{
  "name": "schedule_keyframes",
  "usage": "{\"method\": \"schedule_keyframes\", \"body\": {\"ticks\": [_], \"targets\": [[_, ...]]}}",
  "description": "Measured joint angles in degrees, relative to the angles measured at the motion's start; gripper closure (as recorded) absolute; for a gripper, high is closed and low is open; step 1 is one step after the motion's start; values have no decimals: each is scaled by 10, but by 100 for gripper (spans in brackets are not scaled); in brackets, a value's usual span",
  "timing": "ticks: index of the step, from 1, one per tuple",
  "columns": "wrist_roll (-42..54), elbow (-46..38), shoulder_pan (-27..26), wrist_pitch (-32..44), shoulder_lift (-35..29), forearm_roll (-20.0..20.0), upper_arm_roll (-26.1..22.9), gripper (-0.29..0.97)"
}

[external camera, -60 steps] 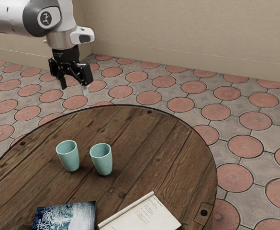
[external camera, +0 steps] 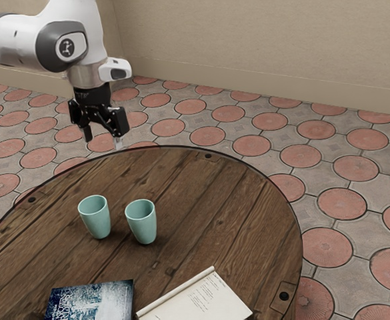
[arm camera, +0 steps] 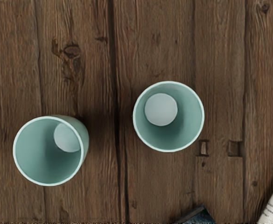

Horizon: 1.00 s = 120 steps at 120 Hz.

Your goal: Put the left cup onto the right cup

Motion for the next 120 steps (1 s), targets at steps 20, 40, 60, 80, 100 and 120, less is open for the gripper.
{"method": "schedule_keyframes", "body": {"ticks": [20, 40, 60, 80, 100, 120], "targets": [[-3, -75, 17, 48, -24, -2, 3, 0], [-6, -142, 34, 94, -42, -2, 3, 0], [-9, -173, 40, 125, -37, -2, 9, 5], [-11, -182, 40, 148, -17, -2, 22, 15], [-12, -180, 42, 166, 7, -4, 34, 25], [-13, -178, 48, 179, 30, -12, 39, 30]]}}
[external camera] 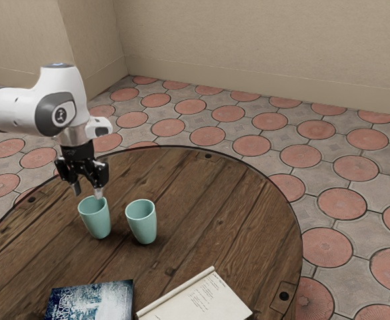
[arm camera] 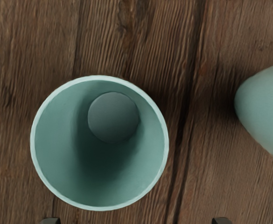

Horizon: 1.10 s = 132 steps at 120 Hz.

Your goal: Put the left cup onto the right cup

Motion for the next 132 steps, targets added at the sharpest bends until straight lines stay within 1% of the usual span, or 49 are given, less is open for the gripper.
{"method": "schedule_keyframes", "body": {"ticks": [19, 48, 82, 132], "targets": [[-1, 0, 2, 11, 16, -7, 0, 33], [0, 3, -20, 28, 40, -20, 0, 34], [1, 11, -15, 40, 58, -27, 0, 34], [5, 40, -10, 44, 105, -35, 0, 35]]}}
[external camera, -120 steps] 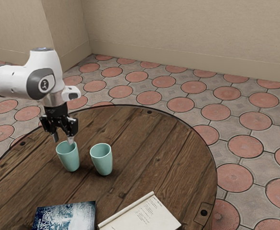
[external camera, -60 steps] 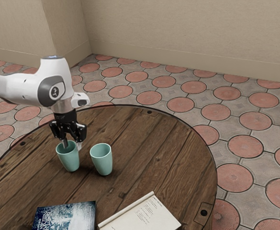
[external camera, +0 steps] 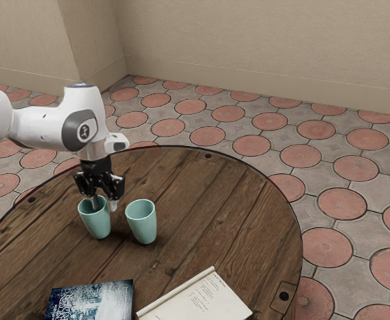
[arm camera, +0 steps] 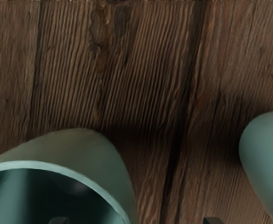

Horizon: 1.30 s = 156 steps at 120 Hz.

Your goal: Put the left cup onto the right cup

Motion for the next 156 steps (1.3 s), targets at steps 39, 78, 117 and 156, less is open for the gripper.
{"method": "schedule_keyframes", "body": {"ticks": [39, 78, 117, 156], "targets": [[4, 11, 3, 8, 23, -9, 0, 36], [6, 10, 9, 11, 26, -29, 5, 52], [7, 9, 10, 12, 26, -35, 10, 71], [4, 8, 5, 3, 9, -30, 11, 77]]}}
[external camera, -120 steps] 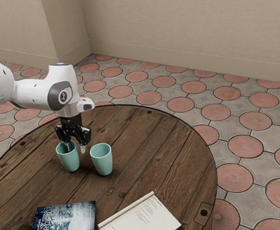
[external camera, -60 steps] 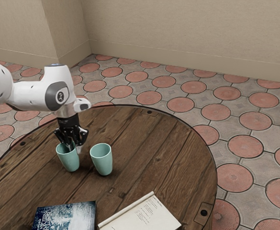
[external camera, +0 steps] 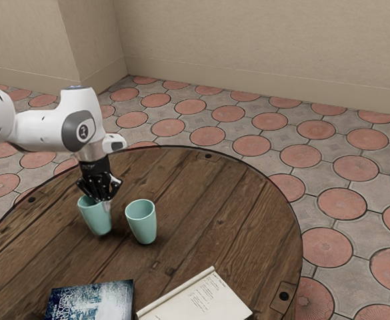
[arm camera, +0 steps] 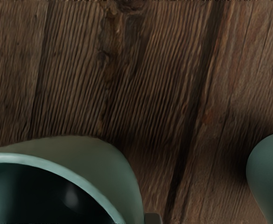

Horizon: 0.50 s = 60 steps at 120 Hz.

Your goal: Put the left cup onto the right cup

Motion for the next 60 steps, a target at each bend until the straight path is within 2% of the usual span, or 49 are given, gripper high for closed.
{"method": "schedule_keyframes", "body": {"ticks": [24, 60], "targets": [[-10, -5, -2, -20, -42, 28, -5, 78], [-38, -5, -23, -47, -105, 104, -18, 78]]}}
